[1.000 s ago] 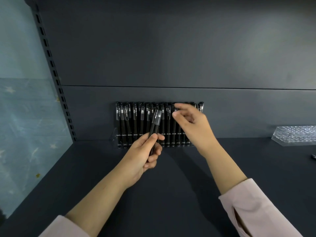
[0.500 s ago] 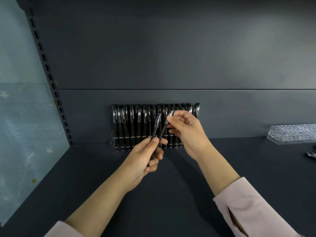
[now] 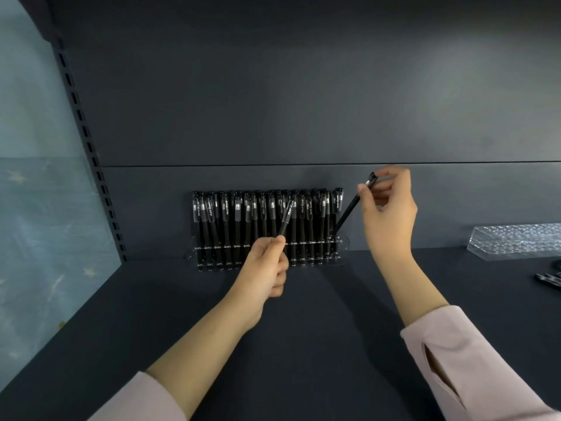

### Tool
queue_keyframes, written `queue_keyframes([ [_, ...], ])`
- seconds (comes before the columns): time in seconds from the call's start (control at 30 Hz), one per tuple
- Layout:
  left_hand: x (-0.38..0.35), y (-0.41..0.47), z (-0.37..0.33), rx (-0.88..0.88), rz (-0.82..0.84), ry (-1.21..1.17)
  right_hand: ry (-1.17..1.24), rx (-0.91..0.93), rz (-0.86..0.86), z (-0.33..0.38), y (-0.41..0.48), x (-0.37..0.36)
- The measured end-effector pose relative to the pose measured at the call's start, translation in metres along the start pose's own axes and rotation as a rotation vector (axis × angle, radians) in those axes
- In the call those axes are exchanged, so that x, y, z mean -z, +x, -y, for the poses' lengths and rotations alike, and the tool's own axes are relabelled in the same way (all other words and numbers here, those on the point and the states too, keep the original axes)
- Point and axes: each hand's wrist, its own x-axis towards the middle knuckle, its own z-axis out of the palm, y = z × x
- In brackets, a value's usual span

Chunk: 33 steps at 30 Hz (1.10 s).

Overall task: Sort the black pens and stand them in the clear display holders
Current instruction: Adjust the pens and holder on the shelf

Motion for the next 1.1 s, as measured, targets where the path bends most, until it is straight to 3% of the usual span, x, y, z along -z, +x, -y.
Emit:
queue_keyframes([
  [0.13,-0.018,0.011,0.000,-0.012,-0.127,-0.074,-0.052,0.043,0.126,-0.011,0.000,-0.001],
  [0.33,-0.035,0.023,0.009,-0.084,-0.285,-0.002,-0.091,0.112,0.217,-0.022,-0.001,-0.006],
  [0.6,-0.029,0.024,0.017,-0.190,-0.209,0.096,-0.304,0.317,0.340,-0.032,-0.011,-0.017],
  [0.87,-0.027,0.025,0.021,-0.183,-0.178,0.118,-0.276,0.172,0.421,-0.045,-0.009,-0.015],
  [1.1,-0.023,0.023,0.016,-0.181,-0.181,0.132,-0.139,0.164,0.346,-0.020,-0.009,-0.011],
])
